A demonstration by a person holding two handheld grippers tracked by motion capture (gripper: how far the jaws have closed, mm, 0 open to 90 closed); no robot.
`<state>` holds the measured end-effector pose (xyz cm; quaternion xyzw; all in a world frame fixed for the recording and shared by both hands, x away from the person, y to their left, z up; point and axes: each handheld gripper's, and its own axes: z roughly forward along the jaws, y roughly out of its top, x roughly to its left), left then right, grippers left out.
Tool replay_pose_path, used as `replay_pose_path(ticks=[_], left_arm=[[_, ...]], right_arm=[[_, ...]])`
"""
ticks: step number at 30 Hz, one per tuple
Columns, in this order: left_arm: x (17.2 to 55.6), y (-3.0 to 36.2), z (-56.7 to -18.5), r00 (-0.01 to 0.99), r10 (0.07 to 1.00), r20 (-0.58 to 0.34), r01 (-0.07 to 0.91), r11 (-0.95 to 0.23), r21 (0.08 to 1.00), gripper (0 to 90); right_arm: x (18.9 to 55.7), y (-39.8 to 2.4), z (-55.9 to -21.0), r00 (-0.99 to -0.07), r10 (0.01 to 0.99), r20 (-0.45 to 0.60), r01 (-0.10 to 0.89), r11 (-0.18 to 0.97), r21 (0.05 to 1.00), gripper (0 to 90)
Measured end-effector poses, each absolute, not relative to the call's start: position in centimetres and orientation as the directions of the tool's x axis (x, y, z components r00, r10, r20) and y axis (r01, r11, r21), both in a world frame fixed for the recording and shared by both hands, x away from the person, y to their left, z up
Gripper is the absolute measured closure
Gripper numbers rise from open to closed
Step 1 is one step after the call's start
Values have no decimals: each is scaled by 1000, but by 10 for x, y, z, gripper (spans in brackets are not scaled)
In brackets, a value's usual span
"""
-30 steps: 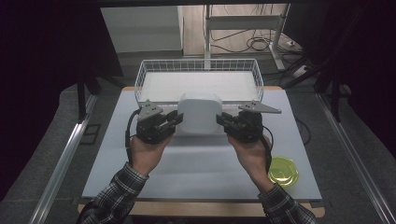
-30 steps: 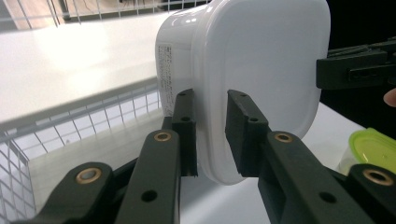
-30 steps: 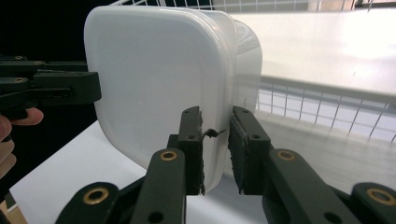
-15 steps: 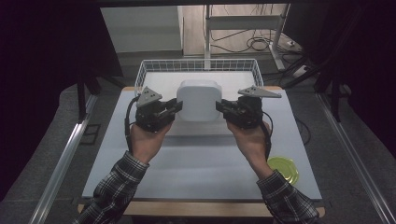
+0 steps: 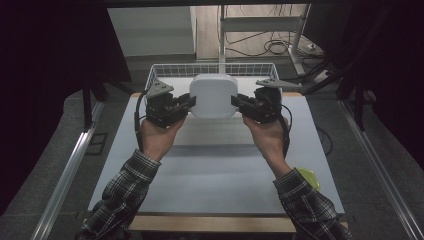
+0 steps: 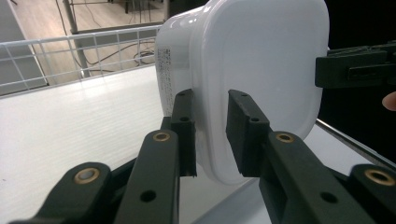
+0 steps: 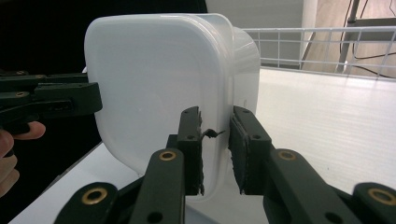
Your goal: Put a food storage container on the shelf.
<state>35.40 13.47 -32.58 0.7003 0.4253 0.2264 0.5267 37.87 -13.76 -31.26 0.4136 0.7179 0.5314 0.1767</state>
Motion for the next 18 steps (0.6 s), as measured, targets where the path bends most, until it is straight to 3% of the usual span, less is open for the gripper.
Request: replay_pose_path(ticks=[10, 18], left_arm=[[364, 140, -327, 537, 830, -151, 372, -72, 926, 725], [372, 139, -328, 564, 812, -150, 368, -84, 926, 620]], right_arm=[[392, -132, -308, -596, 780, 192, 419, 97, 903, 742], [402, -131, -307, -593, 779, 204, 430, 92, 898, 682]])
